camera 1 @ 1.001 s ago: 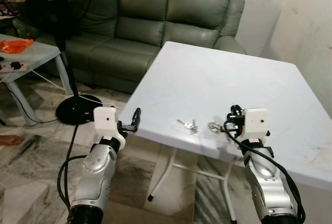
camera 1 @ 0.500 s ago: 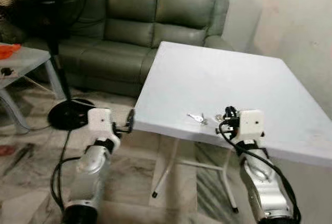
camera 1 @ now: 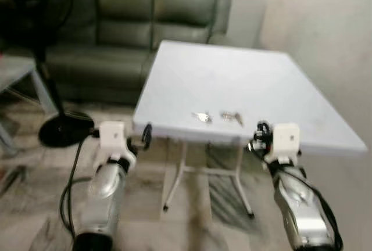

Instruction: Hang keys on a hook

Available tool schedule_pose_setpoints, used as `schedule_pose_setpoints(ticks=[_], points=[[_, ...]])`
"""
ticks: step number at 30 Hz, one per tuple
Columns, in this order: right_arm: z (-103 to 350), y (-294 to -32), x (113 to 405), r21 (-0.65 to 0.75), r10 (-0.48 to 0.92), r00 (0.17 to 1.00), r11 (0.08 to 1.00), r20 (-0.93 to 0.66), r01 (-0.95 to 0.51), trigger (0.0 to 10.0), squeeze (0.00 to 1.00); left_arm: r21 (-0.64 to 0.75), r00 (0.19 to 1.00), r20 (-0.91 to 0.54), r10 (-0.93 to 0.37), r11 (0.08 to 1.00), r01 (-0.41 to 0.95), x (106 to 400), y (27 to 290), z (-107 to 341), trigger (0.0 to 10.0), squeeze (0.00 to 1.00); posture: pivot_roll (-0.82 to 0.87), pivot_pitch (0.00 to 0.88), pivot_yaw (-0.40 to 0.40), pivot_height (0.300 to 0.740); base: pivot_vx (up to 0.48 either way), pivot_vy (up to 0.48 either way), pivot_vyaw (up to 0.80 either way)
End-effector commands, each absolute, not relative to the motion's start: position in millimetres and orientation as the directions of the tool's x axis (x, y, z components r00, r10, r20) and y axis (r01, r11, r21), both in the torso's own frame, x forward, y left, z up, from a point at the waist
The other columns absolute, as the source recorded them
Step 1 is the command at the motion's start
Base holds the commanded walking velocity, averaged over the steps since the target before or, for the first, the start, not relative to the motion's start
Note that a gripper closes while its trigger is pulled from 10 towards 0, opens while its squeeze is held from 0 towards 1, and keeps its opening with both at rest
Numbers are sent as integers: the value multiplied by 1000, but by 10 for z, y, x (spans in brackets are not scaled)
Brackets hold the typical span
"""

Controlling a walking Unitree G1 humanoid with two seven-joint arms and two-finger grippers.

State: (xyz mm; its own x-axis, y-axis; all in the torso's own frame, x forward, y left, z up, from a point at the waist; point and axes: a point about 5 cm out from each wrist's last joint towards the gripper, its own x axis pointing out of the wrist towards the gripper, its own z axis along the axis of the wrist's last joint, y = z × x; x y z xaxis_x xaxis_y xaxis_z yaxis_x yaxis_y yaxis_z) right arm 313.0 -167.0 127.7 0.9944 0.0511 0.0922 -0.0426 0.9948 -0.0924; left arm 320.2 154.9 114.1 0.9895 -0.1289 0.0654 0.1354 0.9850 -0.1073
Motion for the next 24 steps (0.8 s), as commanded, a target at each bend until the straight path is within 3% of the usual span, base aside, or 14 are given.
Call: schedule_pose_setpoints(ticks=[1,6,24], points=[[1305,-1759,3134,-102,27,995,995,92,-18,10000,0,-101,988,78,-136,985,143,3220,1509,1181,10000,0,22,19,-81,740,0,0,-750],[1315,-1762,3126,-100,35,995,995,98,-25,10000,0,-101,988,75,-136,985,143,3210,1493,1168,10000,0,21,18,-84,740,0,0,-735],[1333,-1792,3084,-107,36,993,994,113,-24,10000,0,-116,989,65,-133,983,140,3191,1489,1131,10000,0,15,27,-87,740,0,0,0]])
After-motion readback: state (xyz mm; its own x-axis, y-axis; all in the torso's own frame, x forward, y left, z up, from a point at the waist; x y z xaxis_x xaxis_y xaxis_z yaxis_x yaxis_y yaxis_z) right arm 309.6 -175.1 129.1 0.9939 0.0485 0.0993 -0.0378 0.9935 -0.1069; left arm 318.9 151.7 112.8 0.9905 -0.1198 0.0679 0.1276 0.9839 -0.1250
